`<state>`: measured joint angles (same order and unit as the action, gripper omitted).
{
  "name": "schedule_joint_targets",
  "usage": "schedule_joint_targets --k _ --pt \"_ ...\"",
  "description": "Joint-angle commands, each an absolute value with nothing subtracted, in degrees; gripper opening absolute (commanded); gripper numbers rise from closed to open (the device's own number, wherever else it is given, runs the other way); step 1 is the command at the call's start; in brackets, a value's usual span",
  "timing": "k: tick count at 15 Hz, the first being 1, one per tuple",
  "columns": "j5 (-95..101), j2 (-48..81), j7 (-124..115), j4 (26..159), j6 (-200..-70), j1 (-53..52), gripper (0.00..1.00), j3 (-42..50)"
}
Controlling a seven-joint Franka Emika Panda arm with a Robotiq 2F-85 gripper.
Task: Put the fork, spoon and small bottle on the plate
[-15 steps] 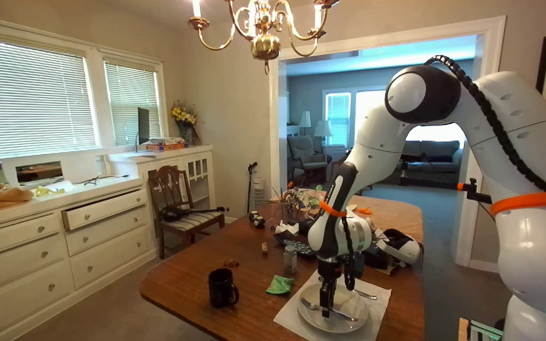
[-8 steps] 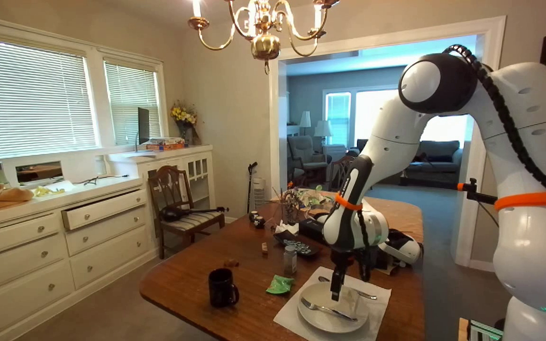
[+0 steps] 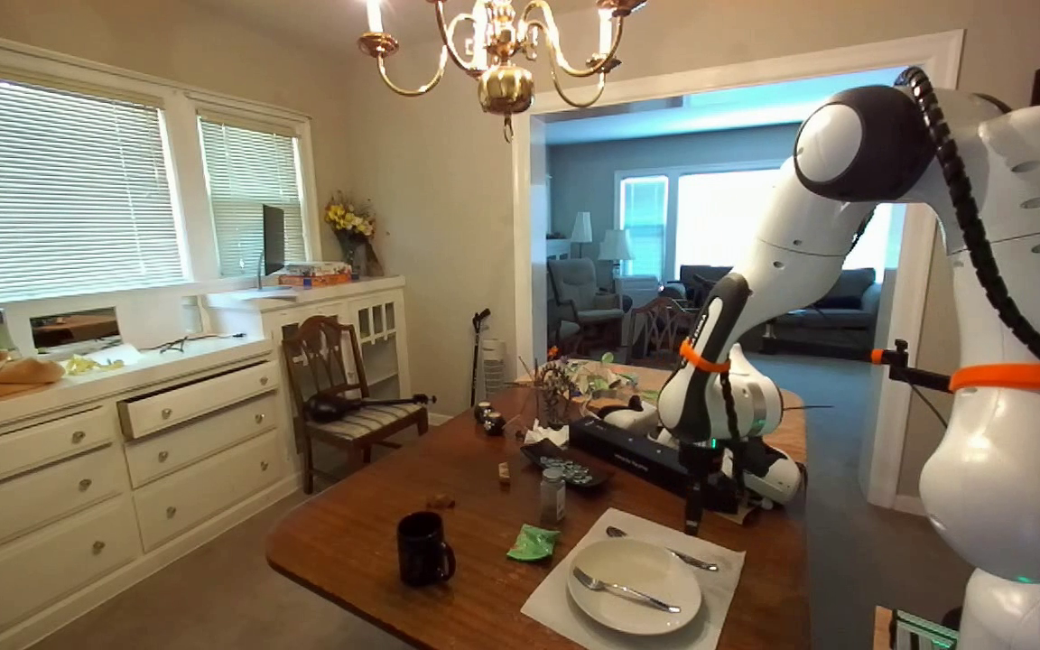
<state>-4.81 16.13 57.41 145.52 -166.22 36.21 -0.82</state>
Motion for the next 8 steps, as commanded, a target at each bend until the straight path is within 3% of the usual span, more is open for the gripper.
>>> schedule_joint_targets --k 1,8 --pt "-6.51 18.18 68.31 140.43 -159.96 40.01 1.00 -1.24" --pt "-11.32 25.70 73.74 131.10 -155.41 38.66 0.96 -1.53"
